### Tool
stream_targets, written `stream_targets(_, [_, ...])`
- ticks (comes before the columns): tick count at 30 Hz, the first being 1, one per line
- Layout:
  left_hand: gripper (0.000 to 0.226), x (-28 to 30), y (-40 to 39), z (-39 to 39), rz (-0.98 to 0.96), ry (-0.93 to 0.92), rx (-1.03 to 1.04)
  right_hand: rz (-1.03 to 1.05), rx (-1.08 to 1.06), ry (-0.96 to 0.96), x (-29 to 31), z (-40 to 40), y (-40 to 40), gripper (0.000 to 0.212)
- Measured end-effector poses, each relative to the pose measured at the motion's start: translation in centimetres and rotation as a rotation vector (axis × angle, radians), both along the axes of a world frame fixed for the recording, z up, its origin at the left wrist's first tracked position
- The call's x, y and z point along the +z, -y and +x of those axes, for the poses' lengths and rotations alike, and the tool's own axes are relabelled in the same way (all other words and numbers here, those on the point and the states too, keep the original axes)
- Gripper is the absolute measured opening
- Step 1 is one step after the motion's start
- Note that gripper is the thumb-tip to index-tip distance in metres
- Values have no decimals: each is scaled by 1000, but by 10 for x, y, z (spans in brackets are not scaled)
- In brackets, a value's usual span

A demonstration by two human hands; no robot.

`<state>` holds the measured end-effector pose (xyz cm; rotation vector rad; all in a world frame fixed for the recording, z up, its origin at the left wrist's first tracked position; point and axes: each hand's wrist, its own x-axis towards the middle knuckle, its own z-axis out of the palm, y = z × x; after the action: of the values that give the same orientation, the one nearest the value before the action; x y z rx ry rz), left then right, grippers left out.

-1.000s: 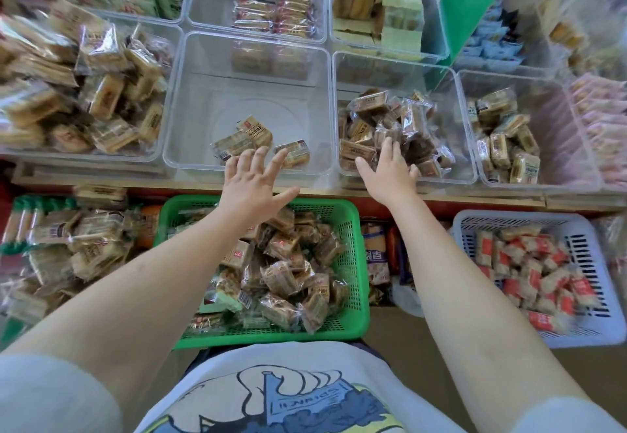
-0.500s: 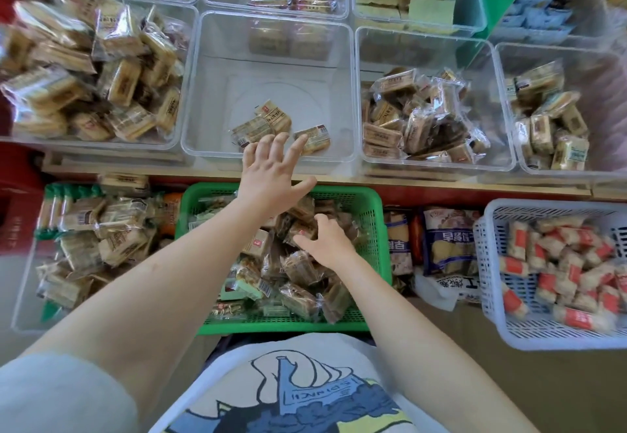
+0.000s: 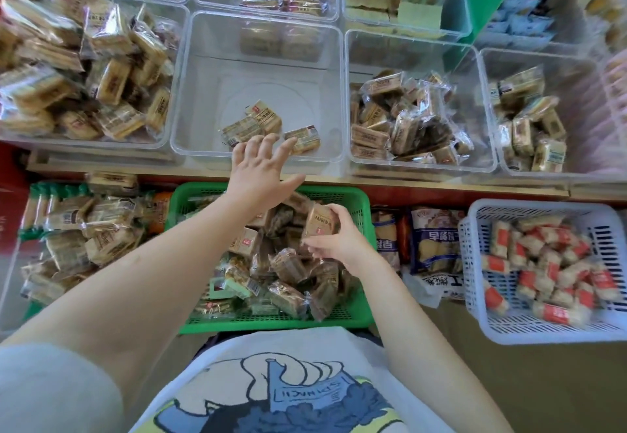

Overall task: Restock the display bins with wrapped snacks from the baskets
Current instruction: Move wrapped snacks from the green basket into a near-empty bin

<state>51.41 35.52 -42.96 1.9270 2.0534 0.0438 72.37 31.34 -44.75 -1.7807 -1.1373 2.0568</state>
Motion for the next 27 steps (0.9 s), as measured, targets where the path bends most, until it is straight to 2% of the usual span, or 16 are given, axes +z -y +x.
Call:
stream_targets(3, [70,2,0,1,-17,5,8,-57,-280,-397,38,26,-11,74])
stream_targets(6, [70,5,-2,2,-26,18,10,10,-407,-515,71,38,-42,63])
stream_targets(8, [70,6,-2,2,-30,21,11,145,-425,-422,88,37,-73,63])
stream_targets(13, [69,8,-2,3,-41,14,3,565,-186,188,89,16,-156,79])
stream_targets(16, [69,9,-3,1,-48,21,2,598,-57,395,78,8,-179,70])
stream_targets(19, [69,9,-3,1,-44,25,-1,684,-27,552,79,6,-168,49])
stream_targets(21, [69,8,-2,1,-41,23,-4,796,-55,543,84,2,-137,31])
stream_targets(23, [69,8,-2,2,-35,21,-3,835,-52,445,82,-6,-95,21])
stream_targets(25, [68,7,-1,2,-18,12,0,793,50,397,66,-16,-58,18])
stream_targets(27, [66,6,1,3,3,10,-1,665,226,435,35,-25,-35,17])
